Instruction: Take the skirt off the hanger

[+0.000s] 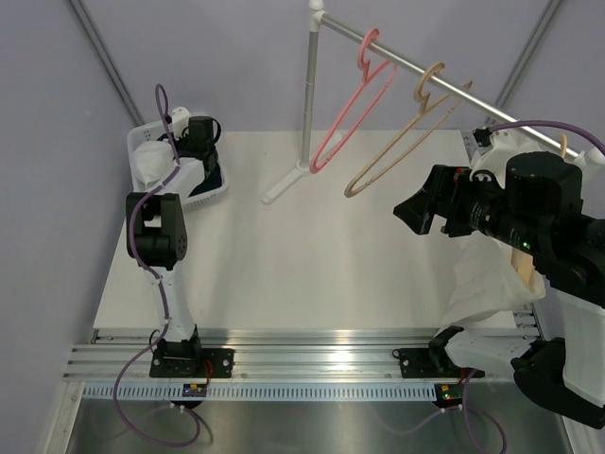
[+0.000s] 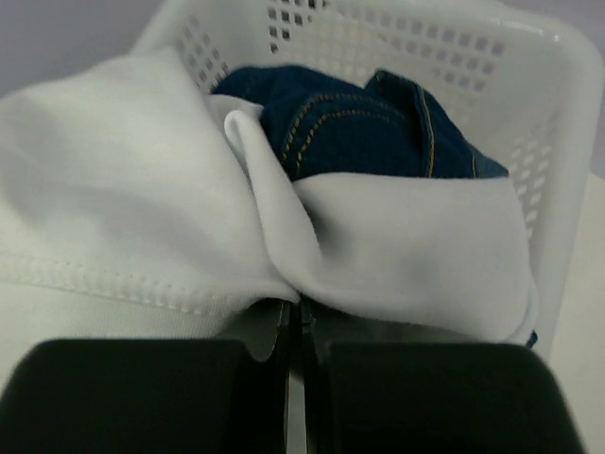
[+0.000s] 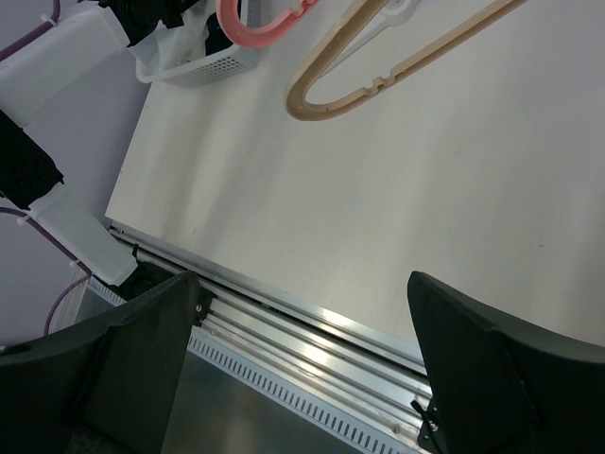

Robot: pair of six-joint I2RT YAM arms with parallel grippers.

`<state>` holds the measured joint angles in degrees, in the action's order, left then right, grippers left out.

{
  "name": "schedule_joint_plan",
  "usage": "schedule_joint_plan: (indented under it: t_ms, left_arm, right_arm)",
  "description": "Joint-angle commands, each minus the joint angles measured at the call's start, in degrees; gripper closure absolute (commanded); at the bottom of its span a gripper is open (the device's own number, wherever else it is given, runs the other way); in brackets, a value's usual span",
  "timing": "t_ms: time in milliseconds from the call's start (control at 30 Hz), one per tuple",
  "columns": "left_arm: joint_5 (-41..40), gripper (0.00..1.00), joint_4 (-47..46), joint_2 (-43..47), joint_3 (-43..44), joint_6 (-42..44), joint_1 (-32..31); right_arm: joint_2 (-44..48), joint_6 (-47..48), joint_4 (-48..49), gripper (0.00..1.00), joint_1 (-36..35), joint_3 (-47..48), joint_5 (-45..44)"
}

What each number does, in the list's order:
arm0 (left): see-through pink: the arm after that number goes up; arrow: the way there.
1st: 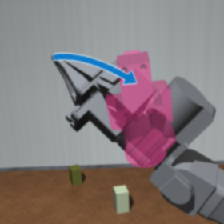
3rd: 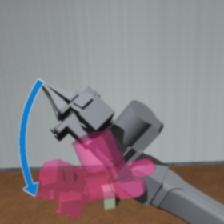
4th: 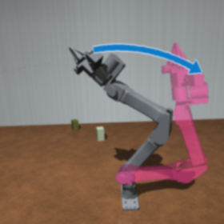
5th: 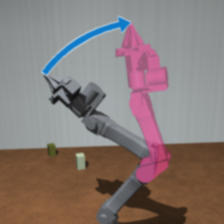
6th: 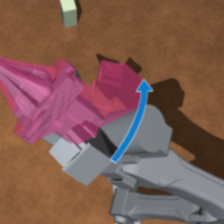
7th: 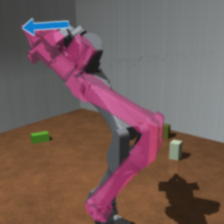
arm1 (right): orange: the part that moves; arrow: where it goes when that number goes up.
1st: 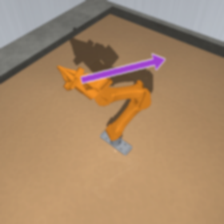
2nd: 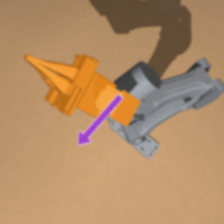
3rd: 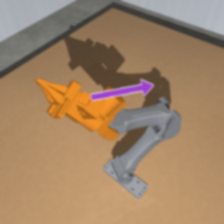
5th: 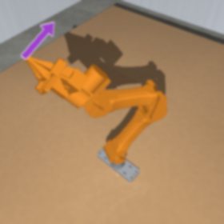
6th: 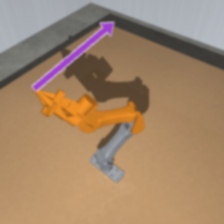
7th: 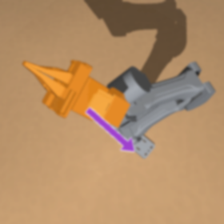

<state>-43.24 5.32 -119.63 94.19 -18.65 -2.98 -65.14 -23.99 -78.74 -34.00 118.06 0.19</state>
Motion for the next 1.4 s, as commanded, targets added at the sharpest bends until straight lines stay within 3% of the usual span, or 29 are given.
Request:
schedule_joint_plan:
  t_ms: [0, 133, 200, 300, 400, 433, 467, 767, 967, 1167, 1267, 1367]
  left_arm:
    - [7.2, 1.0, 10.4, -0.2, 2.4, -12.2, 0.0]
    - [8.2, 0.97, 16.5, -0.7, 3.7, -16.0, 0.3]
    - [12.0, 0.84, 22.2, -2.4, 7.8, -18.0, 1.1]
    - [18.5, 0.71, 25.7, -5.3, 10.2, -19.8, 2.7]
    - [21.4, 0.42, 24.2, -4.6, 9.0, -19.8, 2.9]
    - [20.8, 0.17, 23.3, -3.7, 7.2, -19.8, 2.9]
    - [20.3, 0.01, 22.2, -1.5, 6.0, -19.6, 2.7]
    - [12.1, 0.01, 18.3, 9.3, 3.5, -18.3, -2.2]
    - [11.9, 0.01, 24.7, 10.2, 13.7, -16.5, -5.6]
    - [11.3, 0.01, 30.4, 18.6, 19.3, -15.9, -13.3]
    - [9.9, 0.01, 30.0, 25.3, 14.7, -16.2, -18.1]
    - [10.0, 0.01, 26.7, 34.5, 7.3, -17.2, -27.2]
  right_arm:
    - [1.2, -1.4, -7.1, 0.01, 0.2, 1.1, -2.1]
    - [1.5, -2.3, -8.7, 0.0, 0.2, 3.9, -3.5]
    - [1.7, -2.8, -9.2, 0.01, 0.2, 4.9, -4.2]
    - [2.2, -3.5, -9.4, 0.01, 0.2, 5.9, -4.4]
    - [2.9, -4.6, -8.8, 0.0, 0.2, 6.0, -4.2]
    - [3.1, -4.9, -8.5, 0.01, 0.2, 5.9, -4.1]
    - [3.6, -5.5, -8.3, 0.0, 0.2, 5.8, -3.9]
    - [5.6, -8.6, -7.4, 0.0, 0.2, 7.2, -3.9]
    - [6.6, -10.0, -7.4, 0.0, 0.2, 8.2, -5.2]
    - [3.7, -11.0, -12.8, 0.01, 0.2, 11.6, -15.9]
    - [0.7, -8.6, -14.8, 0.01, 0.2, 9.9, -21.5]
    - [-2.1, -7.2, -14.7, 0.02, 0.2, 9.1, -32.5]
